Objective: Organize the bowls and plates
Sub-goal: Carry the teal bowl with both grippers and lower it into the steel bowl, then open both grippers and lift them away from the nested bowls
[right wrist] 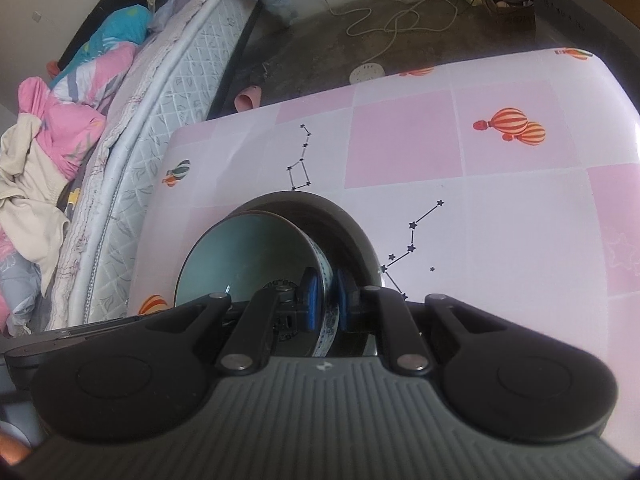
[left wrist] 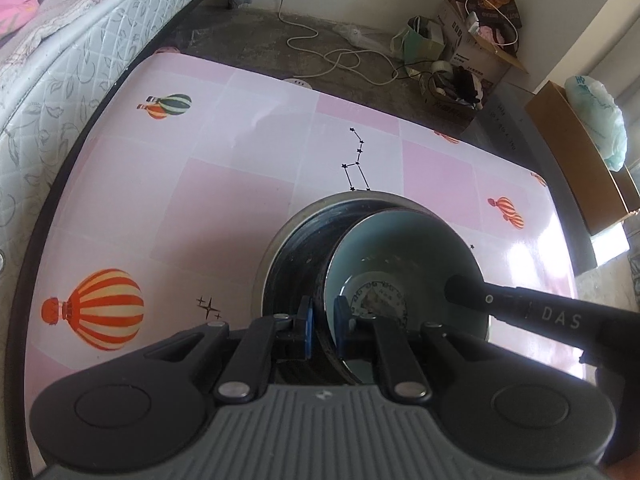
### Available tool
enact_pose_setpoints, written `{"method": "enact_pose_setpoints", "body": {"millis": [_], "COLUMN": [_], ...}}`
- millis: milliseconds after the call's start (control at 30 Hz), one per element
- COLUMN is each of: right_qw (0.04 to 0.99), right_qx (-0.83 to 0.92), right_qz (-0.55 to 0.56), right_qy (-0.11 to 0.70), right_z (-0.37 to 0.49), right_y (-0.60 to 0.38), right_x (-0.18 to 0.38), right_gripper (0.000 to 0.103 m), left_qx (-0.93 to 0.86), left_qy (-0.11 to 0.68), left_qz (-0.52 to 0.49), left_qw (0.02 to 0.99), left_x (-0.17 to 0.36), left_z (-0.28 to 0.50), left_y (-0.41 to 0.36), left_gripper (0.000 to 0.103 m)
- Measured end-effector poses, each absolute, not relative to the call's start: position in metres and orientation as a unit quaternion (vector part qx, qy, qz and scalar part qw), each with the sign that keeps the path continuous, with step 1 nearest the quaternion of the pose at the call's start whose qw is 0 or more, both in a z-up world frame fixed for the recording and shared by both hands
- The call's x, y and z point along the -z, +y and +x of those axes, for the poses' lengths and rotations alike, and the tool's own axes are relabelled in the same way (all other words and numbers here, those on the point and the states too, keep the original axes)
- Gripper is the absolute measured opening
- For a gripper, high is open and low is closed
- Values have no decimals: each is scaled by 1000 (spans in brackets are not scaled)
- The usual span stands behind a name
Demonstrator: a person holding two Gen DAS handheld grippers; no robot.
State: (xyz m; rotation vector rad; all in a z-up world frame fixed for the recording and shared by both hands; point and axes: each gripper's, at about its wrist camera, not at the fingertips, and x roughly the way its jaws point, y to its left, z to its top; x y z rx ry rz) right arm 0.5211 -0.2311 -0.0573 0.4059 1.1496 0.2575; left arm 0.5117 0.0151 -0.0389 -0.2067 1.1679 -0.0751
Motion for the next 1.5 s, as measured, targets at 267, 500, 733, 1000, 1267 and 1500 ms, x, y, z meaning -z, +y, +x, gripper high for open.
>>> {"method": "enact_pose_setpoints", "body": {"millis": [267,500,733,1000,1267,1500], "right_qw": [812,817,822,834,845,853], "right_qx": [-123,-128,-125,-127,-158,-154], "right_qz": [191,186,184,199,237,278], "right_qy": [537,531,525,499,453,414], "right_z": [522,523,523,500,413,295], "right_y": [-229,-224,-223,-243,-294,-352], "right_x": [64,64,57,27,-33,-68], "right_gripper": [10,13,25,31,32,39], "left_qx": [31,39,50,80,101,132], "left_qy": [555,547,518,503,476,458], "left_qz": [-100,-109,-110,-97,-72,-72], "left_qw": [826,829,847,855,870,876], "left_x": [46,44,21,-8,-48,-69], "left_z": [517,516,506,466,385,282], "left_y": [19,22,20,27,48,51], "left_gripper": [11,24,52,59,64,67]}}
